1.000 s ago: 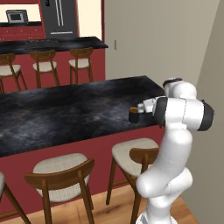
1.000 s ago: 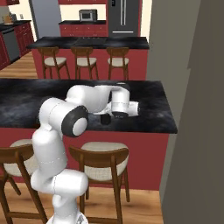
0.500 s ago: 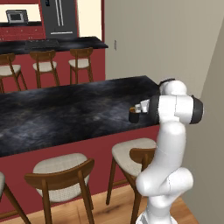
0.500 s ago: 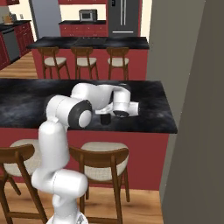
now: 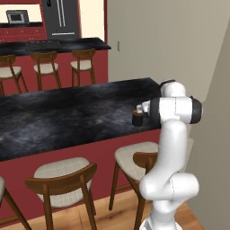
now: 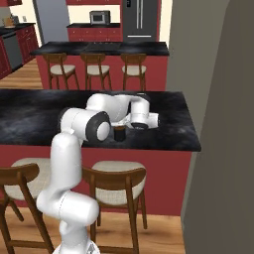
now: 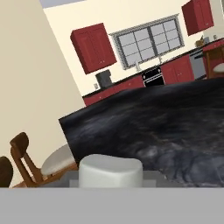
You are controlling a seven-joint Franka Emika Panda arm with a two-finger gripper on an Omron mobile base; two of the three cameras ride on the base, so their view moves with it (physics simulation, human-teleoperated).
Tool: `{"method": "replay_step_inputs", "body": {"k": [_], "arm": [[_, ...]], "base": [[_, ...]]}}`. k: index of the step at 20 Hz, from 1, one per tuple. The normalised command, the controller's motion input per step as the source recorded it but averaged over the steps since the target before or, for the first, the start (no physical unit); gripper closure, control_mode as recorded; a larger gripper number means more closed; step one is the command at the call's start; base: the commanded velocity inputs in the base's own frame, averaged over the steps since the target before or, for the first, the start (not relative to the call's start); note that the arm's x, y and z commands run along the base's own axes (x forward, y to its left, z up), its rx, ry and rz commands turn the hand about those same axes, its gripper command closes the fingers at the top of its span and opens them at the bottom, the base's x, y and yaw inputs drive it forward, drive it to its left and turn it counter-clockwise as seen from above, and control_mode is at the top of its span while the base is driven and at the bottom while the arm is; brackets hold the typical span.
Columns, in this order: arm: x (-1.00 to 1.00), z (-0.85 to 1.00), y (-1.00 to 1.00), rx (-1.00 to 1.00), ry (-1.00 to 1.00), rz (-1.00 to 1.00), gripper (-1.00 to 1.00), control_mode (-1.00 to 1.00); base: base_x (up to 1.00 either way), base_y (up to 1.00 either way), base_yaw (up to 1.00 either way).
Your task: Pick up the marshmallow and place it in the cup of hot chocolate on the dining counter.
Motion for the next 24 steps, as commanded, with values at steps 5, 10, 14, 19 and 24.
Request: {"method": "replay_step_inputs", "body": {"k": [5,10,14,19,24], "arm": [[0.34,-0.16,-0.03,0.00,0.02,0.00,1.00,-1.00],[0.07,-0.34,-0.05,0.00,0.00,0.00,1.00,-1.00],[0.09,-0.38,0.00,0.00,0.00,0.00,1.00,-1.00],[0.19,-0.28,0.00,0.00,0.00,0.00,1.00,-1.00],[0.11,-0.24,0.00,0.00,0.00,0.00,1.00,-1.00]], "base": [[0.00,0.00,0.00],[0.00,0.00,0.00],[0.00,0.00,0.00],[0.00,0.00,0.00],[0.00,0.00,0.00]]}}
